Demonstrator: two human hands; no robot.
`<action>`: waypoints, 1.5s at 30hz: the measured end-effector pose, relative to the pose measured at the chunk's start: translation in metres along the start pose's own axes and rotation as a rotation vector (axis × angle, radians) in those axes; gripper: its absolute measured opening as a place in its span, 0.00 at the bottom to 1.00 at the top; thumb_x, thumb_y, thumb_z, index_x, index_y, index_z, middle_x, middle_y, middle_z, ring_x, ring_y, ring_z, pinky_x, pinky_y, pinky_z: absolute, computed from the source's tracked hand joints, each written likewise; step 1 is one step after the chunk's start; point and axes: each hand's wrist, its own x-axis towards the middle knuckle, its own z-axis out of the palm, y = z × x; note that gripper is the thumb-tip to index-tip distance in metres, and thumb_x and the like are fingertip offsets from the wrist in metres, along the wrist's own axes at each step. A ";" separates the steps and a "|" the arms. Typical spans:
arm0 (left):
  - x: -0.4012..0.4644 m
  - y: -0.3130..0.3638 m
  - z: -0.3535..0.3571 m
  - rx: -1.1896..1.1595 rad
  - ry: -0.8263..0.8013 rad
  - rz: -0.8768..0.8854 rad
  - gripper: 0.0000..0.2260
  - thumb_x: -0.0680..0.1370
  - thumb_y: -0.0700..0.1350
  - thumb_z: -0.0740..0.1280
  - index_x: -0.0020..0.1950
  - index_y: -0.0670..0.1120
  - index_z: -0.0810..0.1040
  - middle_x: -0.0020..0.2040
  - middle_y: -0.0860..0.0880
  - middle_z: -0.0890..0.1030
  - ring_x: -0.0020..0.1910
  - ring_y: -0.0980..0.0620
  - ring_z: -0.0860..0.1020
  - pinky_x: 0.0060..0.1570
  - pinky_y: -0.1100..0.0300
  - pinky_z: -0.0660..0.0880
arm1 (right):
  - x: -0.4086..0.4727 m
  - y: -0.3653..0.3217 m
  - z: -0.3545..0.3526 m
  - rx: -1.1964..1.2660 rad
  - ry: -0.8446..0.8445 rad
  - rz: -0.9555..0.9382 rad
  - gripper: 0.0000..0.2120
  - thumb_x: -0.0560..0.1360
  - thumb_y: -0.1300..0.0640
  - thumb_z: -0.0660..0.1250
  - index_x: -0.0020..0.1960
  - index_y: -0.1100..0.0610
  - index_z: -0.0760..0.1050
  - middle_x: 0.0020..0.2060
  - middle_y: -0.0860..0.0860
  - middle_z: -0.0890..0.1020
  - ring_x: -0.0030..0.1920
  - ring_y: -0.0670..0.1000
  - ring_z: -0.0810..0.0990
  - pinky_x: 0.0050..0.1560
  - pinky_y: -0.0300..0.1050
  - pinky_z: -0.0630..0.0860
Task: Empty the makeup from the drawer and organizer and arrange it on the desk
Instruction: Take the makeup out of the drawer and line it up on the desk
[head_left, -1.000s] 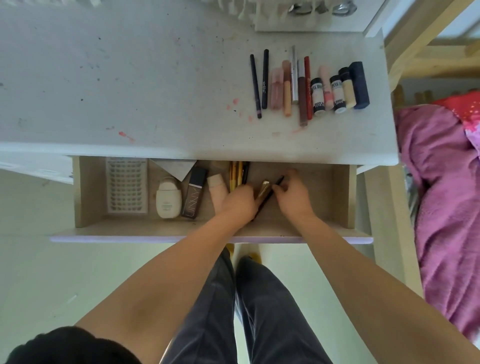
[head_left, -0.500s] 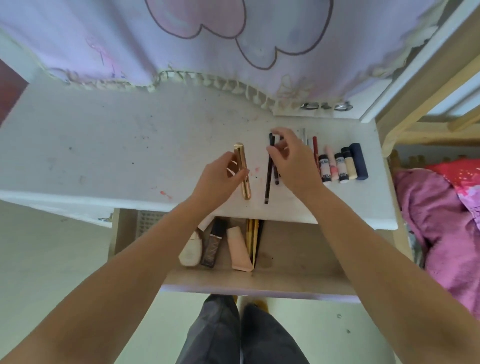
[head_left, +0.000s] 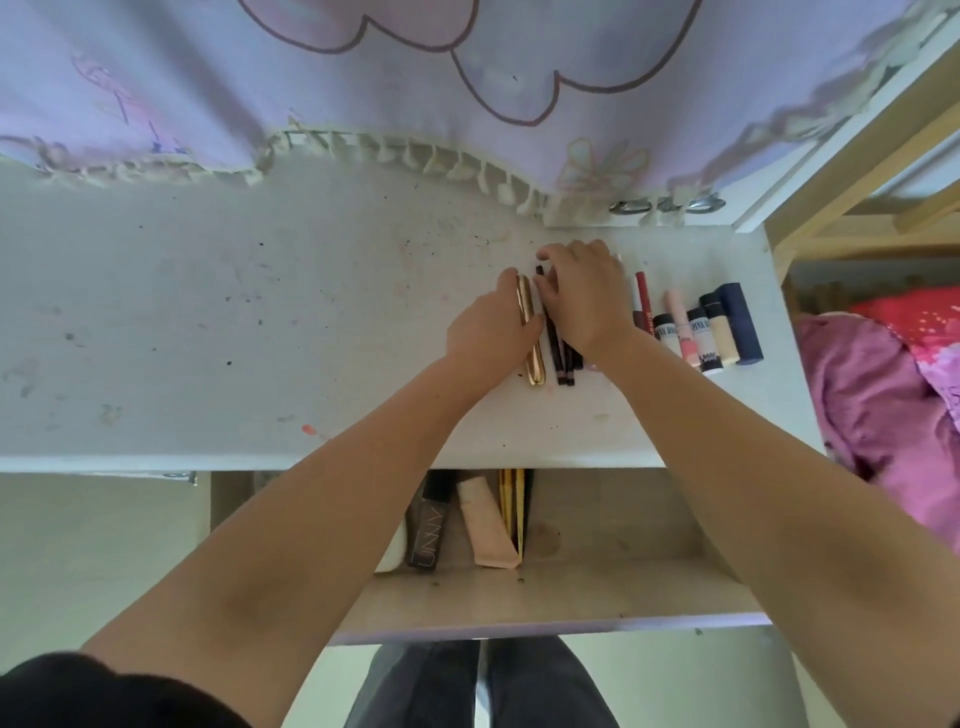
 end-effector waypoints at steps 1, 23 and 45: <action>-0.001 0.000 0.000 -0.003 -0.008 0.006 0.21 0.79 0.49 0.61 0.69 0.45 0.61 0.40 0.46 0.78 0.38 0.45 0.79 0.38 0.52 0.76 | -0.004 0.000 -0.003 0.022 0.031 0.010 0.15 0.79 0.55 0.58 0.64 0.56 0.72 0.56 0.54 0.79 0.61 0.56 0.71 0.60 0.51 0.66; -0.122 -0.072 0.136 0.431 -0.148 -0.109 0.19 0.81 0.44 0.57 0.70 0.40 0.62 0.64 0.40 0.71 0.59 0.42 0.74 0.48 0.53 0.71 | -0.189 -0.011 0.100 0.401 -0.495 0.439 0.15 0.80 0.57 0.56 0.64 0.64 0.67 0.57 0.63 0.75 0.53 0.62 0.76 0.44 0.46 0.69; -0.125 -0.060 0.157 0.512 -0.223 -0.355 0.14 0.79 0.49 0.60 0.60 0.44 0.75 0.61 0.43 0.73 0.58 0.45 0.73 0.56 0.52 0.68 | -0.207 0.016 0.060 0.770 -0.613 0.805 0.14 0.78 0.58 0.60 0.60 0.66 0.71 0.31 0.53 0.77 0.26 0.46 0.74 0.28 0.37 0.71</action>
